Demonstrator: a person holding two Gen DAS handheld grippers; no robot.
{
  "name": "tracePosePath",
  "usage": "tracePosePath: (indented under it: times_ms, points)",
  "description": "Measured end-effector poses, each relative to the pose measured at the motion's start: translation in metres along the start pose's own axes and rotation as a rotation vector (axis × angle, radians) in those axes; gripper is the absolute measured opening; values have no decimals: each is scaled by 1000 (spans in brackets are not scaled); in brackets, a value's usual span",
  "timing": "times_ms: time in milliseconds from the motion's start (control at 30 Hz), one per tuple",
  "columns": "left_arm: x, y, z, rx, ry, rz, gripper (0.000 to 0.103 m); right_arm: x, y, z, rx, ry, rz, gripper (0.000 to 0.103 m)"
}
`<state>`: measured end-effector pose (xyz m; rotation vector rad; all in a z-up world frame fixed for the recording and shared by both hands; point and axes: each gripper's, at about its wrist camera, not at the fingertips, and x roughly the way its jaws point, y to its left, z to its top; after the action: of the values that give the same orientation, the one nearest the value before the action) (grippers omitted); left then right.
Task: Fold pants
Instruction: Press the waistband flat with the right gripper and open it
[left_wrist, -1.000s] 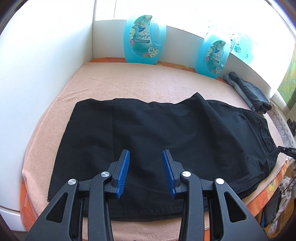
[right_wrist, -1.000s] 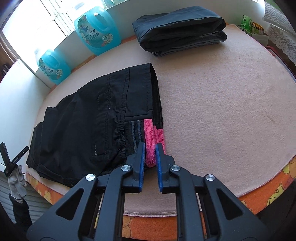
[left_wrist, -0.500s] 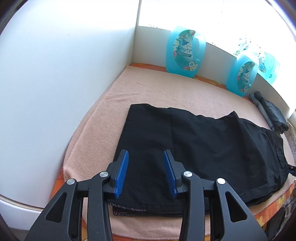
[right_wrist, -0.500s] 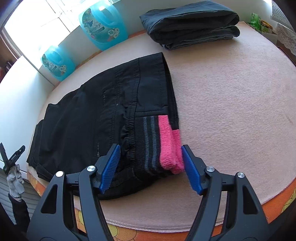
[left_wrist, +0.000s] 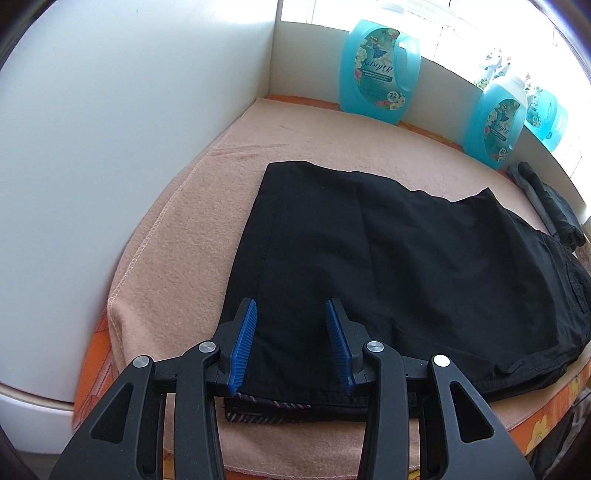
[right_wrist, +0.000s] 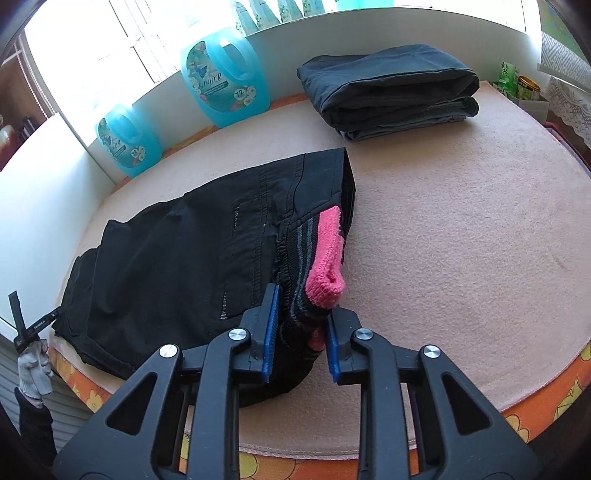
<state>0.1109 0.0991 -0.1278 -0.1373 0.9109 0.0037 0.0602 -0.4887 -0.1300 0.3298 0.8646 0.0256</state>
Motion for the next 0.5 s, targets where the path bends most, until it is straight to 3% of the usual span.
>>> tracePosePath:
  times_ms: [233, 400, 500]
  points:
    - [2, -3, -1, 40, -2, 22, 38, -33, 39, 0, -176, -112, -154, 21]
    - [3, -2, -1, 41, -11, 21, 38, 4, 27, -20, -207, 13, -264, 21]
    - [1, 1, 0, 31, -7, 17, 38, 3, 27, -18, -207, 24, -280, 29]
